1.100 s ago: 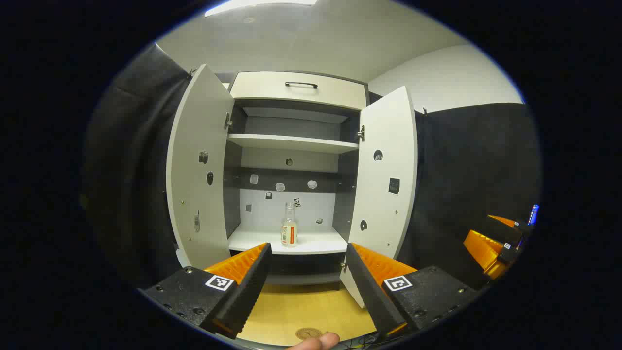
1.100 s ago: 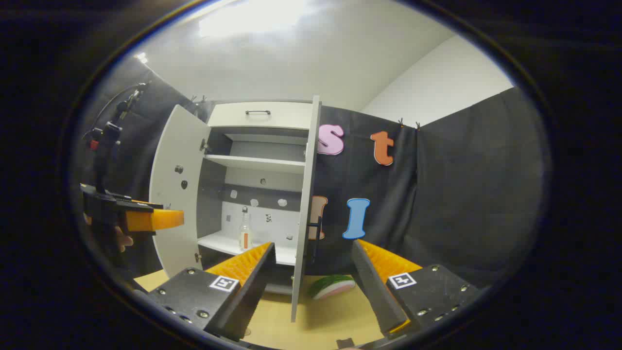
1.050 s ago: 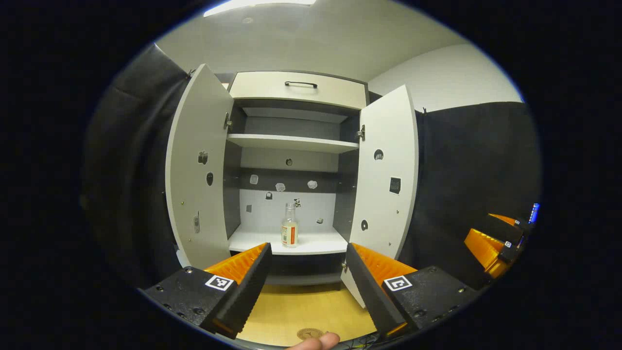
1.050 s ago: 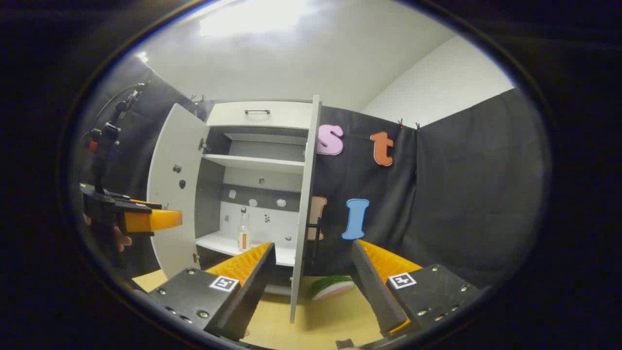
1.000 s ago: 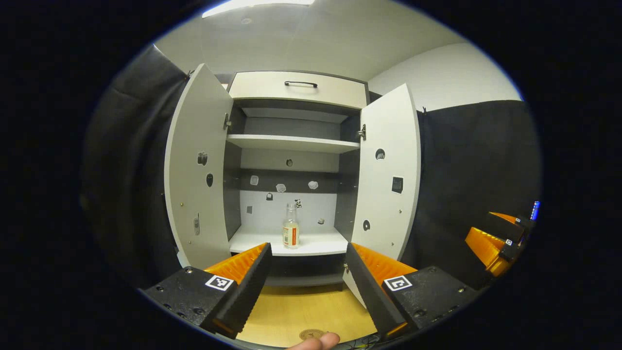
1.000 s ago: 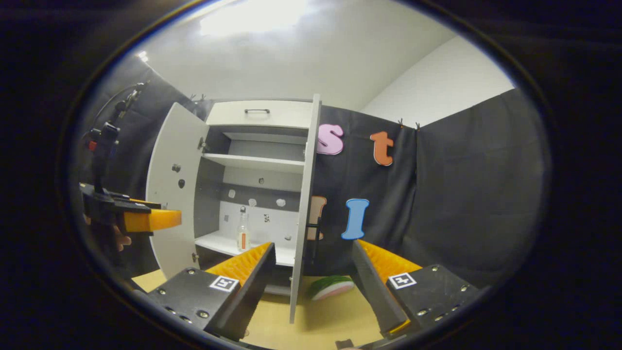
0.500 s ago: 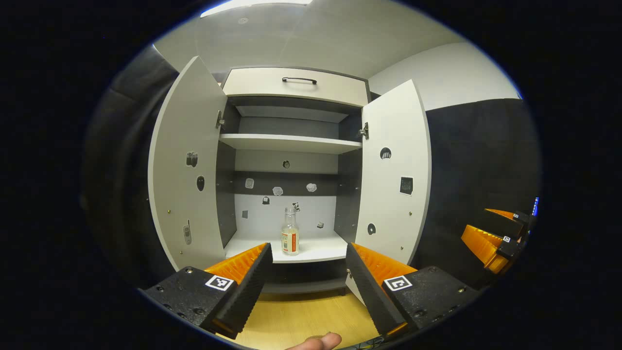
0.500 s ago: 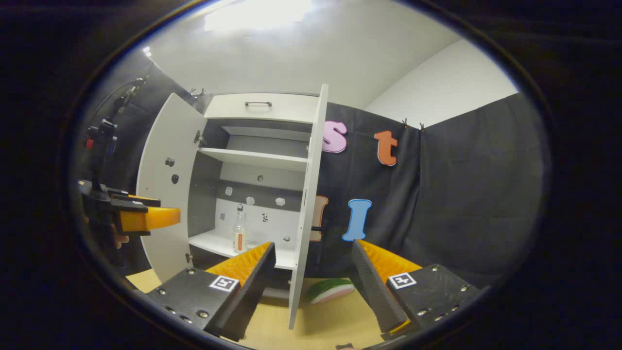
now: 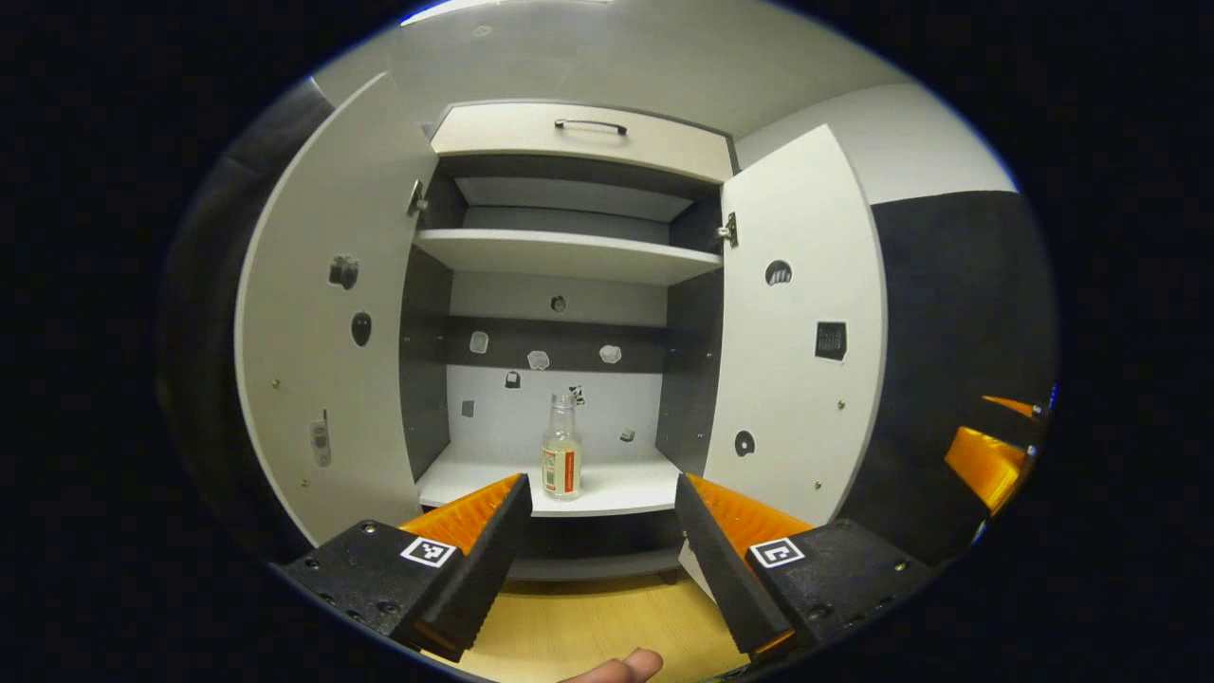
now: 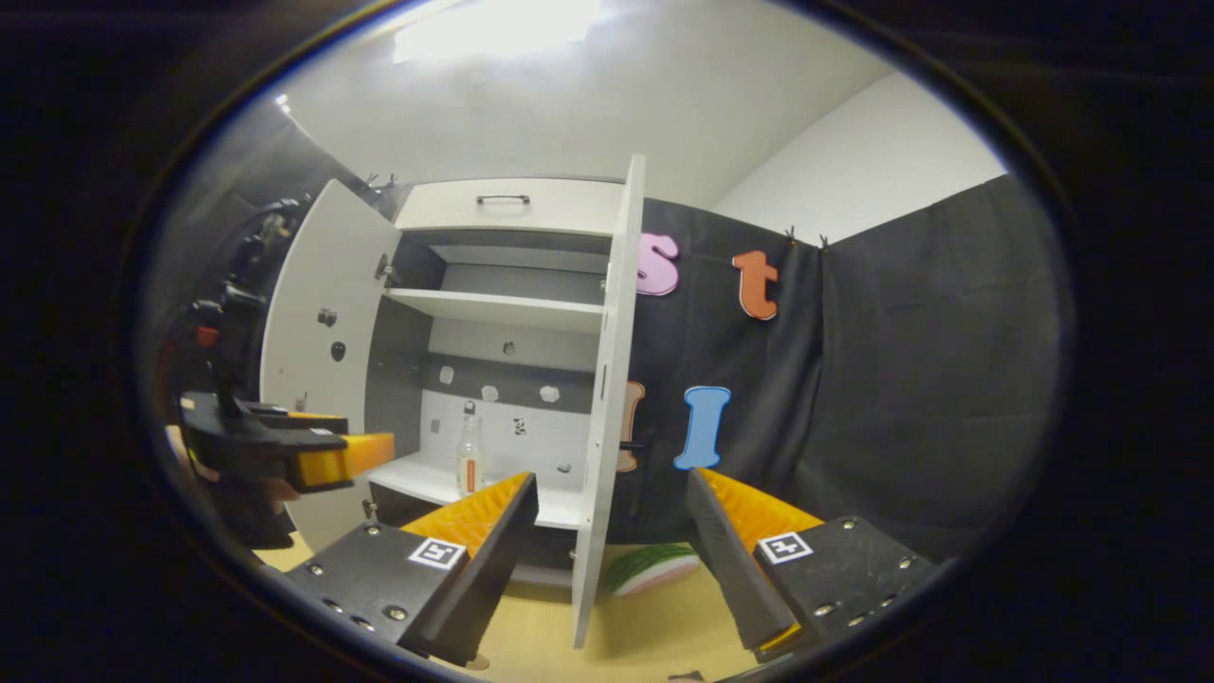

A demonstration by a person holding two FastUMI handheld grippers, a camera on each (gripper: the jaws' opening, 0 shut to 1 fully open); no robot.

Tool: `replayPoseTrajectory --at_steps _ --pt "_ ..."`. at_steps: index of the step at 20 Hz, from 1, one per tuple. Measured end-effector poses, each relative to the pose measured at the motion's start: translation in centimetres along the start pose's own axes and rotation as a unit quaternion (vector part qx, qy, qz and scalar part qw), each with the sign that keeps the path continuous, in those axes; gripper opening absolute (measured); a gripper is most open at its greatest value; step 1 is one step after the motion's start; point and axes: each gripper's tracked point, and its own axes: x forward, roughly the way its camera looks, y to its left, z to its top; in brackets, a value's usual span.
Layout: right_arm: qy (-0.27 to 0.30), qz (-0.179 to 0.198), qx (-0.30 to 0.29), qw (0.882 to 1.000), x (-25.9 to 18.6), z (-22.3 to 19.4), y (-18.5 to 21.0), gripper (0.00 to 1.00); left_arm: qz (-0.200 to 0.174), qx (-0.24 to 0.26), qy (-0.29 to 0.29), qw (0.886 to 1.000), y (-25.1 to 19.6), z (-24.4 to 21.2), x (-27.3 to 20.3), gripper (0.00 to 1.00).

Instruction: Grasp the bottle in the cabinet with the left hand and place it on the coaster, then close the right door with the right hand and the left door with the left hand.

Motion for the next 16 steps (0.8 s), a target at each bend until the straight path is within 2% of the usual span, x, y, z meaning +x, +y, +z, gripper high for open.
replayPoseTrajectory --at_steps 5,6,10,11,16 --pt "0.008 0.0 0.018 1.0 1.0 -0.7 1.0 0.96 0.015 -0.004 0.005 1.0 3.1 -2.9 9.5 0.96" --pt "0.011 -0.002 0.025 1.0 1.3 -0.8 1.1 0.99 0.018 -0.005 0.005 1.0 3.8 -3.7 11.8 0.96" --pt "0.004 -0.023 0.037 0.999 1.8 -1.2 0.8 0.94 0.016 -0.013 0.024 1.0 5.9 -7.5 20.4 0.97" --pt "0.001 -0.028 0.033 0.999 1.8 -1.3 0.7 0.96 0.018 -0.013 0.027 0.999 6.3 -8.1 22.1 0.97" --pt "0.014 -0.044 0.017 0.999 1.2 -2.5 0.8 0.96 0.036 0.002 0.018 0.999 8.2 -8.9 27.5 0.96"
